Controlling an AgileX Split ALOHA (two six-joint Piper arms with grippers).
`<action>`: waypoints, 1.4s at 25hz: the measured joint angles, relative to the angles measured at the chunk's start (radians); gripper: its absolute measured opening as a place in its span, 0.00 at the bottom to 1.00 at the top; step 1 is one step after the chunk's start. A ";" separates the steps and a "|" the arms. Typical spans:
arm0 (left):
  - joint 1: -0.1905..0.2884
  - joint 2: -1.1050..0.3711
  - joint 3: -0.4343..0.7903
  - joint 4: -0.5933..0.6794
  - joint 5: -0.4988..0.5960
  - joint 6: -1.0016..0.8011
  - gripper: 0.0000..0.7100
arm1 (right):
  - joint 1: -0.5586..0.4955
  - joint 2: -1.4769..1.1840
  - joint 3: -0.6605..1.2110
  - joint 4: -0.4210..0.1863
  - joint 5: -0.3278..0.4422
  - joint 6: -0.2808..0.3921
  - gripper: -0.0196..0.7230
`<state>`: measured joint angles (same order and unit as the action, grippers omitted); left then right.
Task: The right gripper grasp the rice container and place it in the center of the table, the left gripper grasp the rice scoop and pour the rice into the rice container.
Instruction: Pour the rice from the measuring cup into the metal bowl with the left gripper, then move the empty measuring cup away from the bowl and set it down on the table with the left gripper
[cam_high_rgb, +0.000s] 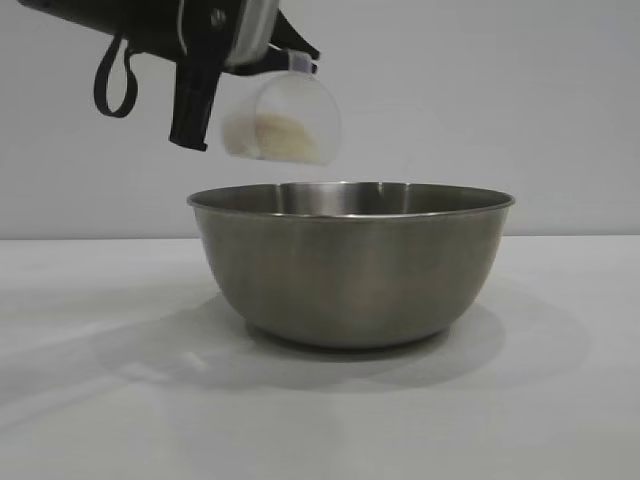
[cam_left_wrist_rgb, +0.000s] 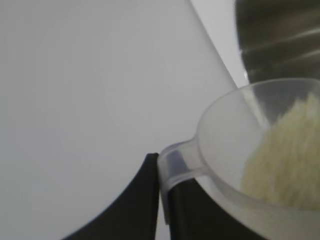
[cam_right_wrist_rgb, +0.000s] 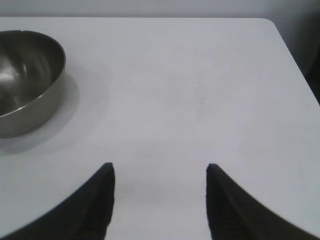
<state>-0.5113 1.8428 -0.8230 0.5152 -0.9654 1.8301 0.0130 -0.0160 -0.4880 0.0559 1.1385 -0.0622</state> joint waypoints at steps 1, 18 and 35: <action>0.000 0.000 0.000 0.019 -0.002 0.017 0.00 | 0.000 0.000 0.000 0.000 0.000 0.000 0.49; -0.002 0.005 0.000 0.074 -0.012 0.053 0.00 | 0.000 0.000 0.000 0.000 0.000 0.002 0.49; 0.023 -0.008 0.092 -0.753 -0.021 -1.422 0.00 | 0.000 0.000 0.000 0.000 0.000 0.002 0.49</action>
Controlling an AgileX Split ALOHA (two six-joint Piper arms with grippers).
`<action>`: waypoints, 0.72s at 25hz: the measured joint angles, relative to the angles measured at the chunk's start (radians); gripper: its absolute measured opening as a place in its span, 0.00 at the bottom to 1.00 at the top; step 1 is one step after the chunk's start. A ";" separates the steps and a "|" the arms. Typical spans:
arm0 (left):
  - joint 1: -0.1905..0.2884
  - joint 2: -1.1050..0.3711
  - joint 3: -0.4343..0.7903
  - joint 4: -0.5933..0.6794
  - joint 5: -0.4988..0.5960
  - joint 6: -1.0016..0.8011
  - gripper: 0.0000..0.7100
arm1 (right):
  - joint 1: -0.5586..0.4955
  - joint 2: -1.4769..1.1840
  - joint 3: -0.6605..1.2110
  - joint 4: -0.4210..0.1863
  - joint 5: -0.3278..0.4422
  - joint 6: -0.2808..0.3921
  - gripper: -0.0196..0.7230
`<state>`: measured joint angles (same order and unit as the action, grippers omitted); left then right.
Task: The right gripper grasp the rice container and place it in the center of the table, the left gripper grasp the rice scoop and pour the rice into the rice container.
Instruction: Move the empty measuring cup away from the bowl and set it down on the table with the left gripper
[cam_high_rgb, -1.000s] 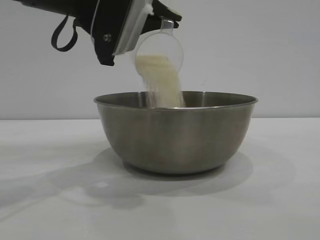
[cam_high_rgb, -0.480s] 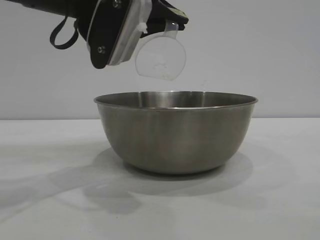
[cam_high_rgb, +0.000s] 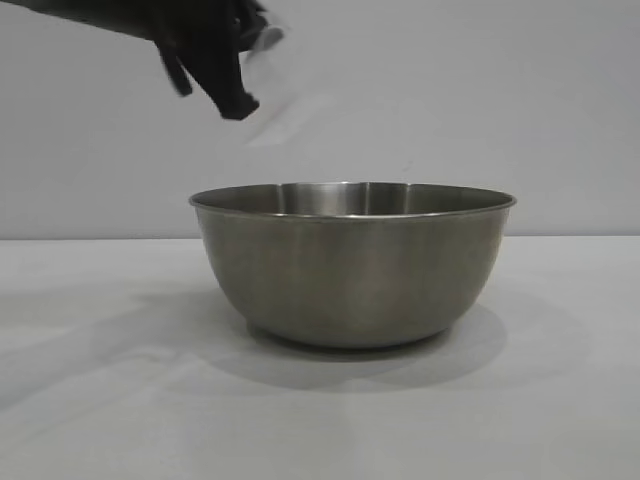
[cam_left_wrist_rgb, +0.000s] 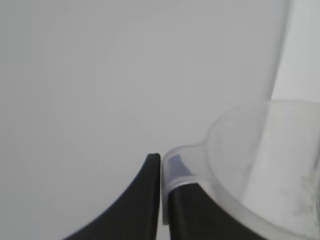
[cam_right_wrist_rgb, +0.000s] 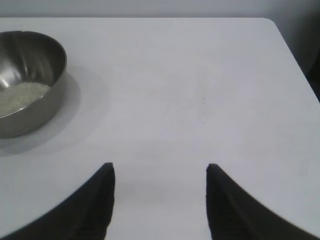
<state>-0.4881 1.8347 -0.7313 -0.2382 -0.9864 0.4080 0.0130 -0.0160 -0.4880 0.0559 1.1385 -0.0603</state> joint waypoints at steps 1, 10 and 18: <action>0.023 -0.008 0.020 0.036 0.000 -0.065 0.00 | 0.000 0.000 0.000 0.000 0.000 0.000 0.49; 0.298 -0.029 0.122 0.434 0.040 -0.474 0.00 | 0.000 0.000 0.000 0.000 0.000 0.000 0.49; 0.334 0.080 0.122 0.491 0.038 -0.478 0.00 | 0.000 0.000 0.000 0.000 0.000 0.000 0.49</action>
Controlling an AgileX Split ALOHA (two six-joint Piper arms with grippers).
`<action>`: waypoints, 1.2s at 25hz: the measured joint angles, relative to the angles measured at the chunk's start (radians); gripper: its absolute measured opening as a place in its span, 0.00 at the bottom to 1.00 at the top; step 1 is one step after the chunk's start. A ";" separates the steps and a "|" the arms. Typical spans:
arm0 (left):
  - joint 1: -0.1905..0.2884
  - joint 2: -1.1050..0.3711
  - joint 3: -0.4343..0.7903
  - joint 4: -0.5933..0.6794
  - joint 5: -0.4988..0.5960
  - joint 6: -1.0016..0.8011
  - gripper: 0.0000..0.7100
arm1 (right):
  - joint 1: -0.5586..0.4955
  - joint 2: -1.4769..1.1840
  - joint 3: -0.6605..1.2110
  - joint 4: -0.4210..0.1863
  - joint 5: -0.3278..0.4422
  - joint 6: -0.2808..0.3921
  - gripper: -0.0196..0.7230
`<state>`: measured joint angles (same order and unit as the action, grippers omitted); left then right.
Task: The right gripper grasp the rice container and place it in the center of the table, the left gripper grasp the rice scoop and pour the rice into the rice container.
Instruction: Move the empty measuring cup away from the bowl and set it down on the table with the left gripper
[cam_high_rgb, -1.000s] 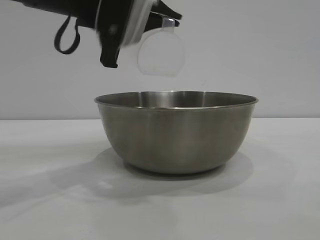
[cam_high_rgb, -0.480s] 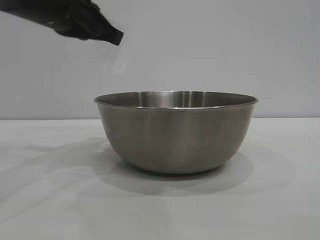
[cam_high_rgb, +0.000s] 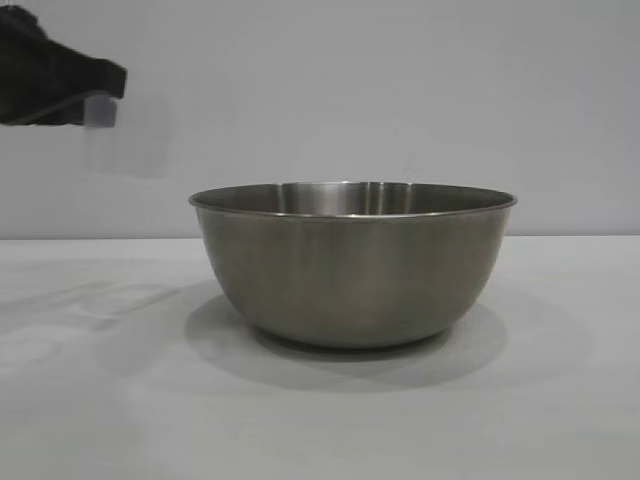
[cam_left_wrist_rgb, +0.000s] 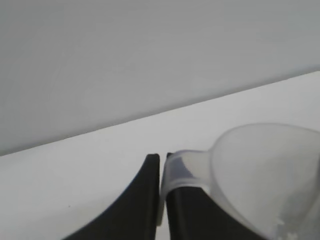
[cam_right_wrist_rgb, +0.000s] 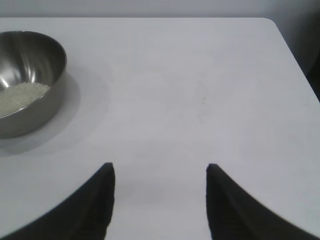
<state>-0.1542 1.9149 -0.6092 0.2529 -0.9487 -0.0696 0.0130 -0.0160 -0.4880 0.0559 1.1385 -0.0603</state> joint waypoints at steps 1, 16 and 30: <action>0.000 0.021 0.000 0.000 -0.002 0.000 0.00 | 0.000 0.000 0.000 0.000 0.000 0.000 0.49; 0.000 0.097 0.000 0.000 -0.030 0.035 0.00 | 0.000 0.000 0.000 0.000 0.000 0.000 0.49; 0.000 0.120 0.079 0.001 -0.087 0.052 0.15 | 0.000 0.000 0.000 0.000 0.000 0.000 0.49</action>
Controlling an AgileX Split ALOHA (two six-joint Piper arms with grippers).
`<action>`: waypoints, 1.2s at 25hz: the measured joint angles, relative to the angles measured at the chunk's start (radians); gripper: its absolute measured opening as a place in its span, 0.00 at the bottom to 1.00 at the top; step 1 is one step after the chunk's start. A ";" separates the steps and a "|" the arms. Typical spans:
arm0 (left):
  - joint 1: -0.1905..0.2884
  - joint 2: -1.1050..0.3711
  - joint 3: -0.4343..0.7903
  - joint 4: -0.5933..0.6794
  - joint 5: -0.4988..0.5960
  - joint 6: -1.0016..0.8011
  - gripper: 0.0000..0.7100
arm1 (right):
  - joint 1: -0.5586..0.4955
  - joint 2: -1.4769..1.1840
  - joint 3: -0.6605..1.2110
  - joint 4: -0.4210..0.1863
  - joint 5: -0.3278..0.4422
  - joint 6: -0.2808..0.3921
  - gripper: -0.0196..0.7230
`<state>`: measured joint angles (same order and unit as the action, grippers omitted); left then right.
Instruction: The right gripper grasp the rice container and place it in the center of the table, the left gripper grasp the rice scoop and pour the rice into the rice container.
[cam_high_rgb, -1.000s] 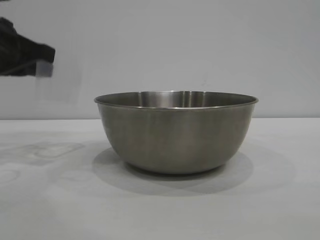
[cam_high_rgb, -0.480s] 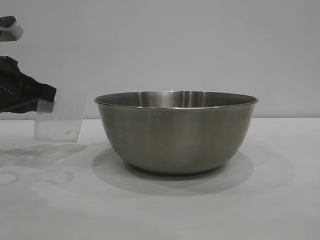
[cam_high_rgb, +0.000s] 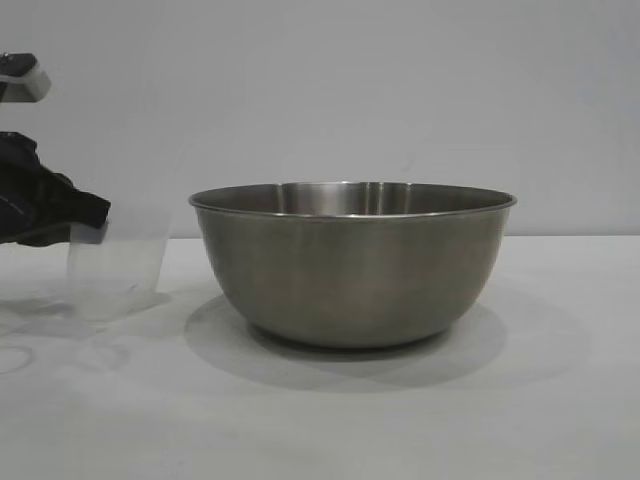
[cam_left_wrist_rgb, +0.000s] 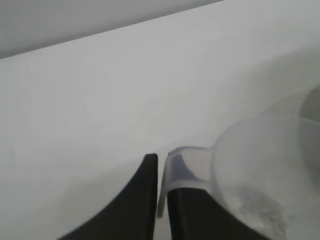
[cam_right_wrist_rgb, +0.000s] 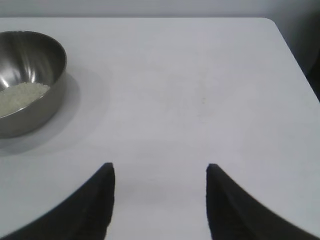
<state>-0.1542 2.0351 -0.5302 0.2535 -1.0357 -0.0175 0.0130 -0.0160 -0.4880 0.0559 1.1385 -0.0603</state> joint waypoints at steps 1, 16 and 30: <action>0.000 0.000 0.015 0.000 -0.028 0.000 0.15 | 0.000 0.000 0.000 0.000 0.000 0.000 0.49; 0.013 -0.027 0.139 -0.168 -0.102 -0.007 0.15 | 0.000 0.000 0.000 0.000 0.000 0.000 0.49; 0.349 -0.124 0.139 -0.064 -0.102 -0.031 0.15 | 0.000 0.000 0.000 0.000 0.000 0.000 0.49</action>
<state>0.1951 1.9115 -0.3910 0.1898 -1.1373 -0.0482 0.0130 -0.0160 -0.4880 0.0559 1.1385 -0.0603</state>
